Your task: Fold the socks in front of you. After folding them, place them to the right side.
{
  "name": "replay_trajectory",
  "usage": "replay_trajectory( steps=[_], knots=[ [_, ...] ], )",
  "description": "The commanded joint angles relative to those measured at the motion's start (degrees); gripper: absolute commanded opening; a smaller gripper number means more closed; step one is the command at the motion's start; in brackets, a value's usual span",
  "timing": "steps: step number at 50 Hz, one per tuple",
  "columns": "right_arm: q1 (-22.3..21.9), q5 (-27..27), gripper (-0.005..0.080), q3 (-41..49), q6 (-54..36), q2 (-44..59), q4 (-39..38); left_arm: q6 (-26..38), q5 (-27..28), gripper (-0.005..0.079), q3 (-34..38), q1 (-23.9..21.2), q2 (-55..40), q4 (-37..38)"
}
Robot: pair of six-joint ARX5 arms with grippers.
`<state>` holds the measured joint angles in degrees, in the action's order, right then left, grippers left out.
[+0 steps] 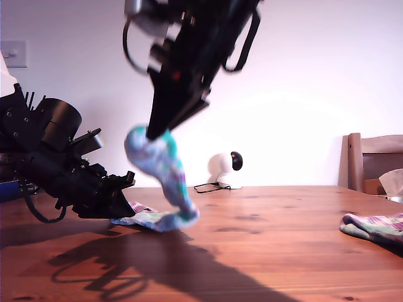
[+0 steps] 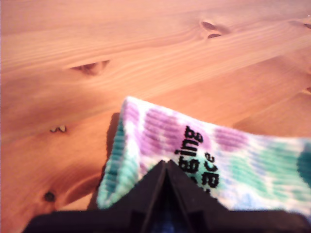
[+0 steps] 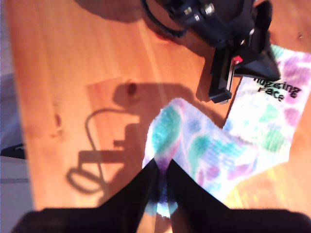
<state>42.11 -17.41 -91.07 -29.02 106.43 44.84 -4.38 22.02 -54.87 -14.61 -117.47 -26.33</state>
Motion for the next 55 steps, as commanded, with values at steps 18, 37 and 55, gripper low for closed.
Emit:
replay_trajectory(
  steps=[18, 37, 55],
  knots=[
    [-5.3, 6.1, -0.0013, 0.2, 0.6, -1.4, 3.0, -0.1, -0.9, -0.0021, 1.2, 2.4, -1.1, 18.6],
    [-11.2, 7.9, -0.0013, 0.3, 2.4, -1.4, 6.3, -0.2, -4.3, -0.0021, 1.2, 2.3, 0.3, 31.2],
    [-13.6, 6.4, -0.0013, 5.0, 6.6, -1.0, 4.9, -7.1, -4.2, -0.0021, 1.3, 1.2, 4.4, 37.0]
  ],
)
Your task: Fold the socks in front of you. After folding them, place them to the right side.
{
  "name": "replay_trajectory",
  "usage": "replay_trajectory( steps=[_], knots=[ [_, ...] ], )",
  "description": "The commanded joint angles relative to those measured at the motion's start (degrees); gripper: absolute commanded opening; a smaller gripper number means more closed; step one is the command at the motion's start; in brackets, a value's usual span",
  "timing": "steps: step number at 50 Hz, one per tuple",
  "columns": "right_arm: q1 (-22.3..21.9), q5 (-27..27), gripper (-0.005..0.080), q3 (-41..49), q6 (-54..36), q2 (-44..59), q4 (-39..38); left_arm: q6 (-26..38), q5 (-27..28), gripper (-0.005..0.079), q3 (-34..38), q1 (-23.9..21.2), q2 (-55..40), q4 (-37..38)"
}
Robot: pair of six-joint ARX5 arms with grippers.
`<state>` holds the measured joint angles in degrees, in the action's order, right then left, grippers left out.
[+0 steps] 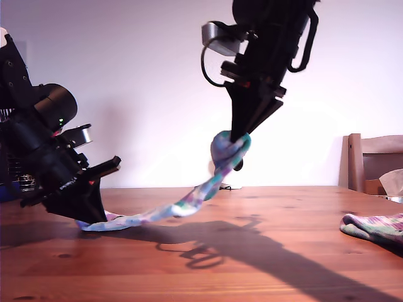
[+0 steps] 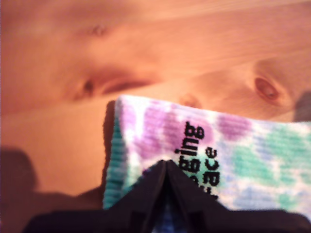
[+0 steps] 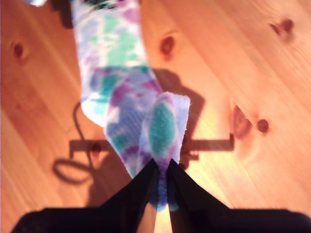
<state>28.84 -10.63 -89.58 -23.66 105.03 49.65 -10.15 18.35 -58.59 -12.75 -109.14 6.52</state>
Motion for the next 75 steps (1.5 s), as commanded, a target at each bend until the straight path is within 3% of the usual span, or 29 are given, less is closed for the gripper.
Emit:
replay_trajectory(
  steps=[1, 15, 23, 38, 60, 75],
  knots=[
    [-0.4, -0.4, -0.0013, 4.1, 1.5, 0.3, -0.2, -1.9, -0.5, -0.0021, 5.0, -0.9, -3.8, 4.1],
    [-0.9, -0.7, -0.0013, 13.3, 7.1, 0.3, -9.2, -4.5, 1.4, -0.0021, 5.4, -8.5, -3.7, 3.6],
    [-2.6, 1.9, -0.0013, 15.6, 11.7, 0.3, -12.1, -4.6, 1.0, -0.0021, 6.1, -10.5, -3.2, 0.2],
    [-6.7, 3.7, -0.0013, 23.1, 14.1, 0.3, -14.6, -5.1, 0.6, -0.0021, 9.8, -9.0, 0.4, -2.4],
    [-8.4, 8.2, -0.0013, 24.0, 14.2, 0.3, -15.9, -8.0, -4.8, -0.0021, 16.1, -8.9, 5.2, -6.6],
    [-9.2, 7.5, -0.0013, 24.0, 14.7, 0.1, -15.9, -9.0, -5.8, -0.0021, 16.6, -9.6, 7.3, -8.8]
  ],
)
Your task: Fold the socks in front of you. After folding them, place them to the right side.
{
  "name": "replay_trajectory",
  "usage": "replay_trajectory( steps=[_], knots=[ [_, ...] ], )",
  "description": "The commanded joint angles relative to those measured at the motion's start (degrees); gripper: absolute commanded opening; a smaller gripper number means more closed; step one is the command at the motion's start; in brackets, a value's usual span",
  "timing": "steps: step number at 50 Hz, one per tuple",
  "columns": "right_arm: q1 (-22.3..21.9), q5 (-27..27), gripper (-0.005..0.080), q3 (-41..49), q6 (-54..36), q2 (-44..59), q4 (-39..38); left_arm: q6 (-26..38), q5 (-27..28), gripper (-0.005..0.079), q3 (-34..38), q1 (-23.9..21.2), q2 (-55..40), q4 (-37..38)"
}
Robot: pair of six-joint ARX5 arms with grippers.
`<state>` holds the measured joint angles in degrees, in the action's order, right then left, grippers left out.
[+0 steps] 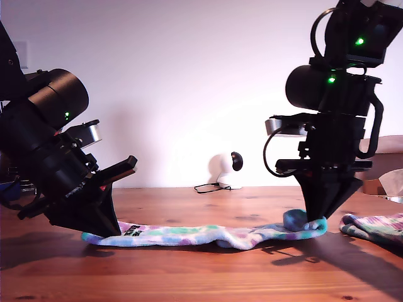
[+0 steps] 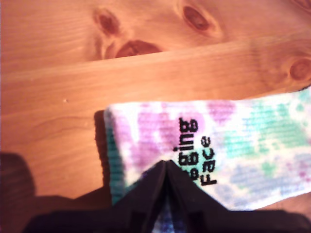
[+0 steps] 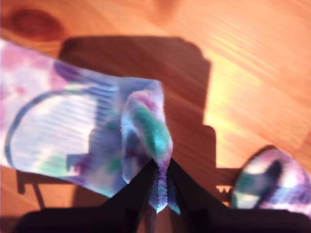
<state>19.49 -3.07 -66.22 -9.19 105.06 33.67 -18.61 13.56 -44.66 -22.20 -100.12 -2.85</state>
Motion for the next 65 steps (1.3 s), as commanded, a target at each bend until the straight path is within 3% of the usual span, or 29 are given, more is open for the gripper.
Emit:
replay_trajectory(
  steps=[1, 16, 44, 52, 60, 65],
  knots=[
    [0.3, -0.2, -0.0013, 0.7, 0.3, 0.0, 0.0, -1.0, -1.0, -0.0021, 2.7, -0.3, -1.8, 0.2],
    [1.4, -5.5, -0.0013, -0.3, 1.7, -3.3, -0.1, -2.6, 0.0, -0.0021, 2.7, -1.3, -1.8, -2.7],
    [1.4, -5.4, -0.0013, -0.3, 0.6, -4.5, 1.4, -1.8, 1.3, -0.0021, 2.6, -2.0, 2.0, -6.3],
    [1.4, -5.5, -0.0013, -0.3, 0.4, -4.5, 1.4, -0.4, 5.0, -0.0021, 2.6, -1.9, 3.6, -7.8],
    [1.4, -5.6, -0.0013, -0.3, 0.4, -4.5, 1.4, -0.6, 13.5, -0.0021, 2.6, -2.1, 3.8, -11.7],
    [1.4, -5.6, -0.0013, -0.3, 0.3, -4.5, 1.4, -0.9, 14.1, -0.0021, 2.6, -3.3, 3.7, -13.2]
  ],
)
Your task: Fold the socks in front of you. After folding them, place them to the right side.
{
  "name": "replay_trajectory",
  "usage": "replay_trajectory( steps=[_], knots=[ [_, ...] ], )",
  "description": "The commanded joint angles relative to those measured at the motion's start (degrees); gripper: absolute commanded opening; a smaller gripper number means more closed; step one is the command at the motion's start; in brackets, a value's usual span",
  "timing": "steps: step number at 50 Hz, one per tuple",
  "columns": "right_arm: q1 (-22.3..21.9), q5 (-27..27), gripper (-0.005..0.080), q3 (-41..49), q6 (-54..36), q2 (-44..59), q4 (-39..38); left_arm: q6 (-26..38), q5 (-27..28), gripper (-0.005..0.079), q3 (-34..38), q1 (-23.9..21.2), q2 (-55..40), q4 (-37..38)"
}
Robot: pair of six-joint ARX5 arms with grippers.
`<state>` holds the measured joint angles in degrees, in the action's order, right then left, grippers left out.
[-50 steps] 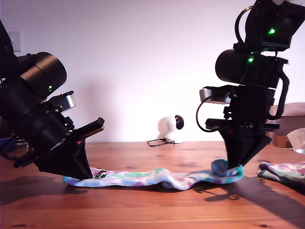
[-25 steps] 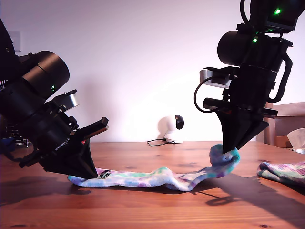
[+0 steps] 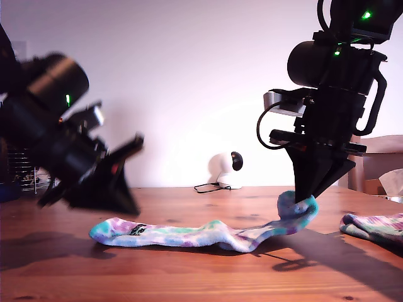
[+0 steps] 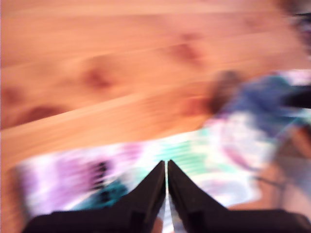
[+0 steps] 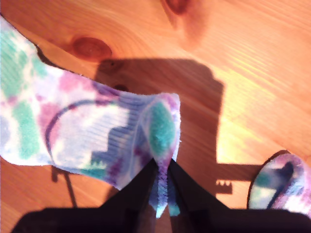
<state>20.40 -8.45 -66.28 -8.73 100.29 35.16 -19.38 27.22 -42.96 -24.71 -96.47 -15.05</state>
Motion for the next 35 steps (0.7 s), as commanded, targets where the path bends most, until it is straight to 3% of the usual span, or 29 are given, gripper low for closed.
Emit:
replay_trajectory(
  steps=[1, 20, 35],
  knots=[
    [0.5, -0.2, -0.0013, -0.3, -0.2, 0.3, -0.1, -0.1, 0.5, -0.0021, 0.9, -0.9, 0.0, -1.4],
    [0.5, -0.7, -0.0013, -0.3, -0.3, 0.3, -0.2, -2.0, 3.6, -0.0021, 0.8, -4.6, -4.4, -9.7],
    [0.6, -1.7, -0.0013, -0.3, -0.3, 0.3, -0.2, -2.0, 9.1, -0.0021, -3.1, -6.9, -9.4, -7.9]
  ],
)
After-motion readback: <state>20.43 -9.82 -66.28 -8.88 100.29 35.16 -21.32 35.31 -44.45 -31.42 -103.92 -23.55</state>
